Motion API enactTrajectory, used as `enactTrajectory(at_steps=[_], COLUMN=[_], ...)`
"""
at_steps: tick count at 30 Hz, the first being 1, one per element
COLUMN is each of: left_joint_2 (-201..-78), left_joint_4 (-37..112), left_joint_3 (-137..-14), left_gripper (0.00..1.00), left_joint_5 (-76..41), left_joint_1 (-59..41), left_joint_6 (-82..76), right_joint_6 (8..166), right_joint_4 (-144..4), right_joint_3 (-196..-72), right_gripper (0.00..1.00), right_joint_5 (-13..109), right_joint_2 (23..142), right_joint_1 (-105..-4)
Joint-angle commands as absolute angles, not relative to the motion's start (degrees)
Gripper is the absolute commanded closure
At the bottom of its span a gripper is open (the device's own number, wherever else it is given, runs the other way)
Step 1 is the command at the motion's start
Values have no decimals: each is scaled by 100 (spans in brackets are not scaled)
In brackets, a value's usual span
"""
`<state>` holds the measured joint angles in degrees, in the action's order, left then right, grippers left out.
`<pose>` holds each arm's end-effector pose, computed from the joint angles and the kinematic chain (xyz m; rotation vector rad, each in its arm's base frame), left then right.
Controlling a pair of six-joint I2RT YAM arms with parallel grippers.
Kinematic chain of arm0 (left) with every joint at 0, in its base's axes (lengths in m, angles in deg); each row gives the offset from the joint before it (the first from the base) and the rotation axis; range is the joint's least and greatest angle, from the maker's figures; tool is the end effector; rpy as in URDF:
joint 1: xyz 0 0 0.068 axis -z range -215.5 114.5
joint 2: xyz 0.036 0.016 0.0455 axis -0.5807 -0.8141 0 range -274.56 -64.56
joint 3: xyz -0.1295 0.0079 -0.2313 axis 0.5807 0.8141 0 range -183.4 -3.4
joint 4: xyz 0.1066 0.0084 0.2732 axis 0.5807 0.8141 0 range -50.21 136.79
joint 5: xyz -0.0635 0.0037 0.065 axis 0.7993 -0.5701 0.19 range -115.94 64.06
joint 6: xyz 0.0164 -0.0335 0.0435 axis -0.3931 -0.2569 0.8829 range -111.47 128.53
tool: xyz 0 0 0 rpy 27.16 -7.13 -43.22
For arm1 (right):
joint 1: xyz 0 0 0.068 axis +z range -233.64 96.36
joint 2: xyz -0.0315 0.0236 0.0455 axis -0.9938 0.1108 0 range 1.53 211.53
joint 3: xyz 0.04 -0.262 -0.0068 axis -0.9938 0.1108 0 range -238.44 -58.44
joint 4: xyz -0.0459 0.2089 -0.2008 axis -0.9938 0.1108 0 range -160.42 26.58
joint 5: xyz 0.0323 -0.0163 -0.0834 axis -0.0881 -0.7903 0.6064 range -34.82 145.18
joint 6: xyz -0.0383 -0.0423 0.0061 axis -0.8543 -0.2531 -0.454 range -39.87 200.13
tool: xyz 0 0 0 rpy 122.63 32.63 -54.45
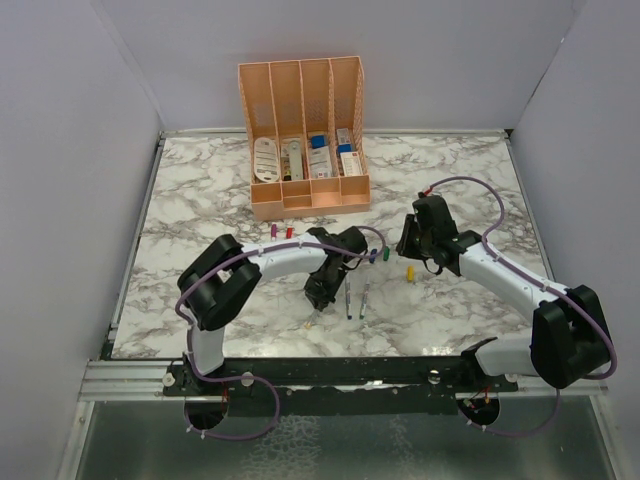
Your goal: Insert the pens into the pen caps
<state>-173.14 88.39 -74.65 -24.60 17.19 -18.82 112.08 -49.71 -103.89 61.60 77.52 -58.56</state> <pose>0.2223 -0.2932 0.1206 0.6815 3.0249 -0.0987 0.2739 0.1231 0.1828 0.1974 2.4728 0.2941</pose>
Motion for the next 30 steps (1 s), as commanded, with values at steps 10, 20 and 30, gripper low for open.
enactTrajectory(at_steps=[10, 20, 30], left_joint_2=[-16635, -15977, -15676], left_joint_4=[8606, 8787, 8657], left_joint_3=[-7542, -8072, -8304], left_gripper=[100, 100, 100], left_joint_5=[-3633, -3906, -4202], left_joint_1=[1786, 1776, 1725], left_joint_6=[-2021, -2014, -1988], right_joint_6=[11524, 11681, 11663], right_joint_4=[-4110, -3880, -4006], right_joint_3=[-10547, -10470, -10500], right_gripper=[72, 71, 71], right_joint_5=[7096, 7054, 6899], right_joint_2=[8221, 8506, 8779], right_joint_1=[-5824, -5828, -5824])
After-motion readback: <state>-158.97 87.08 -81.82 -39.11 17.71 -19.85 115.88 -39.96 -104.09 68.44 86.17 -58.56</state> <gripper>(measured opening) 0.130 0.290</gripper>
